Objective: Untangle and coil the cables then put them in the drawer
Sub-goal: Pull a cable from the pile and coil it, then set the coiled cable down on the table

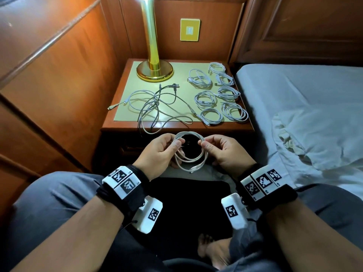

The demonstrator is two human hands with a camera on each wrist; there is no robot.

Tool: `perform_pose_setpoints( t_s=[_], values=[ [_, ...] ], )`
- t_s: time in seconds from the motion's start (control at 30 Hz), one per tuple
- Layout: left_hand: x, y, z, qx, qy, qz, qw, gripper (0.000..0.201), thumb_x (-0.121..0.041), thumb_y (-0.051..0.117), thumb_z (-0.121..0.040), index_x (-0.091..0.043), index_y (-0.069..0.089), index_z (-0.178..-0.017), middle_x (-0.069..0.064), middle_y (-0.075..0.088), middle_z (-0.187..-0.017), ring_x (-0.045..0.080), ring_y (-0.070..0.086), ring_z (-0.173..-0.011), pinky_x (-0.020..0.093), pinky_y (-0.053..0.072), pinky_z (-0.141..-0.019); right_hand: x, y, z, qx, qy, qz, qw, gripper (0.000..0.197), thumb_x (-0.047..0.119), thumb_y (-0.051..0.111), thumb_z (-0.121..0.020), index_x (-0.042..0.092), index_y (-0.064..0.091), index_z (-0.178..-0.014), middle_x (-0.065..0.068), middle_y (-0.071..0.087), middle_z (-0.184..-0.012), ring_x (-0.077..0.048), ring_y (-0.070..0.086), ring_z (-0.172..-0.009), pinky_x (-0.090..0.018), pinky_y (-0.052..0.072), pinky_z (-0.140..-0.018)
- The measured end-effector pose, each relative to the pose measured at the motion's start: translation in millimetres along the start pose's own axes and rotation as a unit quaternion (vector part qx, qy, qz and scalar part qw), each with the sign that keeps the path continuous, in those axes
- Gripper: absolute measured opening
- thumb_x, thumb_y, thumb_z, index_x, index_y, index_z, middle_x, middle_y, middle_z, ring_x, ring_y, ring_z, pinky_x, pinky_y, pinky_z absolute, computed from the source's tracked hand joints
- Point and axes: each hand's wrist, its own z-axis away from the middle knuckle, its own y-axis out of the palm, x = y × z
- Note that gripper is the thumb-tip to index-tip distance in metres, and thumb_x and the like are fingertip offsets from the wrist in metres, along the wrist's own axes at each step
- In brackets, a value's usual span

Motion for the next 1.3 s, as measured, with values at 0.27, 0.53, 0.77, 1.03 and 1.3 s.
perform_pose_setpoints(
  t_s=[0.27, 0.53, 0.77, 1.03, 1.3],
  values=[
    [-4.0, -6.0, 0.0, -0.002, 0.029, -0.04, 0.999, 0.021, -0.026, 0.059, -0.099, -0.009, 0.068, -0.109, 0.005, 0.072, -0.085, 0.013, 0.066, -0.077, 0.022, 0.054, -0.07, 12.8, -6.2, 3.6, 0.034, -0.015, 0.05, 0.998, 0.016, 0.016, 0.065, -0.096, 0.0, 0.066, -0.094, -0.004, 0.062, -0.061, -0.007, 0.056, -0.048, -0.019, 0.045, -0.047],
    [-14.1, -27.6, -28.9, -0.052, 0.009, -0.058, 0.997, 0.023, -0.027, 0.067, -0.095, -0.023, 0.065, -0.118, 0.0, 0.07, -0.107, 0.023, 0.07, -0.096, 0.042, 0.062, -0.079, 53.5, -35.7, -28.2, -0.033, -0.067, -0.002, 0.997, 0.008, 0.012, 0.064, -0.095, 0.004, 0.065, -0.091, -0.009, 0.066, -0.073, -0.014, 0.062, -0.057, -0.028, 0.058, -0.06],
    [-36.6, -39.8, -81.6, -0.064, 0.096, -0.257, 0.959, 0.024, -0.029, 0.072, -0.091, -0.026, 0.066, -0.114, -0.01, 0.065, -0.111, 0.004, 0.065, -0.089, 0.019, 0.052, -0.077, 72.9, -55.6, -80.7, -0.088, -0.081, -0.03, 0.992, 0.012, 0.015, 0.062, -0.097, 0.003, 0.063, -0.099, -0.006, 0.062, -0.074, -0.018, 0.06, -0.061, -0.036, 0.061, -0.071],
    [-28.4, -29.6, -147.3, 0.119, 0.001, -0.44, 0.89, 0.054, -0.044, 0.078, -0.082, -0.04, 0.059, -0.132, -0.009, 0.049, -0.126, 0.012, 0.056, -0.109, 0.025, 0.045, -0.094, 62.9, -65.5, -152.9, -0.129, -0.03, -0.05, 0.99, 0.012, 0.02, 0.058, -0.1, 0.01, 0.063, -0.097, -0.005, 0.062, -0.072, -0.012, 0.061, -0.056, -0.03, 0.057, -0.067],
    [-2.3, -55.7, -196.0, 0.067, 0.002, -0.472, 0.879, 0.059, -0.04, 0.068, -0.092, -0.048, 0.044, -0.145, 0.001, 0.016, -0.16, 0.022, 0.057, -0.121, 0.035, 0.044, -0.105, 46.1, -52.5, -198.0, -0.136, -0.006, -0.052, 0.989, 0.017, 0.018, 0.057, -0.101, 0.009, 0.06, -0.086, -0.008, 0.059, -0.065, -0.015, 0.06, -0.057, -0.032, 0.06, -0.07]
  ],
)
